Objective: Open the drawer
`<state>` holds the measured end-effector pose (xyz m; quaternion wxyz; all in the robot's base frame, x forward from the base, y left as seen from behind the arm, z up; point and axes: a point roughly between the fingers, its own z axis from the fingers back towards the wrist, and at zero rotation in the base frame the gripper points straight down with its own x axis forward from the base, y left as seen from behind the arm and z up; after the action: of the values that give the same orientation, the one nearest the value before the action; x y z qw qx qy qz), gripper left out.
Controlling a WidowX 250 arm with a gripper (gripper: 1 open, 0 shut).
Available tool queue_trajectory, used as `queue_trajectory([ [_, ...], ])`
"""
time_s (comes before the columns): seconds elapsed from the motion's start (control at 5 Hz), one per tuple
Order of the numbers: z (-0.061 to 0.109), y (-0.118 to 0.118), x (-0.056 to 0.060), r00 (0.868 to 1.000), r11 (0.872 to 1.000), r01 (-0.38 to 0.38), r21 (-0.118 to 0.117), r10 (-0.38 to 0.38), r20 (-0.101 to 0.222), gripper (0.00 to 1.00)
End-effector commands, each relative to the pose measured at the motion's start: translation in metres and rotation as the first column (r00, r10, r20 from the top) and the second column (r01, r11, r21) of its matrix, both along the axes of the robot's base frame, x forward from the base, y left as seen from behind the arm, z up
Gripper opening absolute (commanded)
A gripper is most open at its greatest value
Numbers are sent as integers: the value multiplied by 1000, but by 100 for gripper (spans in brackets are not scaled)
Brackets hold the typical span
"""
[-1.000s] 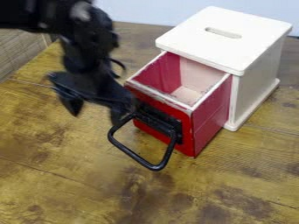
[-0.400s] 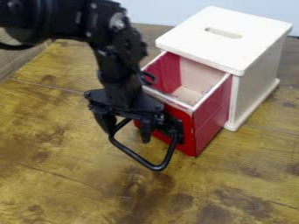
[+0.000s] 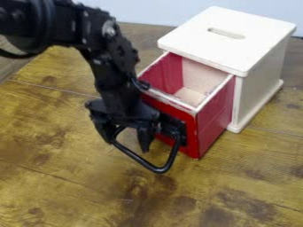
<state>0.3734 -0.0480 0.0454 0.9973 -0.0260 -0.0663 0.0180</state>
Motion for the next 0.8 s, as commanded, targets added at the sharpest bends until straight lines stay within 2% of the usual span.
queue_trajectory([
  [0.0, 40, -5, 27, 990, 997, -41, -72, 50, 132, 100],
  [0.2, 50, -2, 32, 986, 992, -79, -97, 92, 141, 100],
  [0.4, 56, -3, 29, 983, 986, -112, -121, 127, 131, 100],
  [0.6, 51, -2, 24, 986, 987, -97, -132, 113, 120, 100],
])
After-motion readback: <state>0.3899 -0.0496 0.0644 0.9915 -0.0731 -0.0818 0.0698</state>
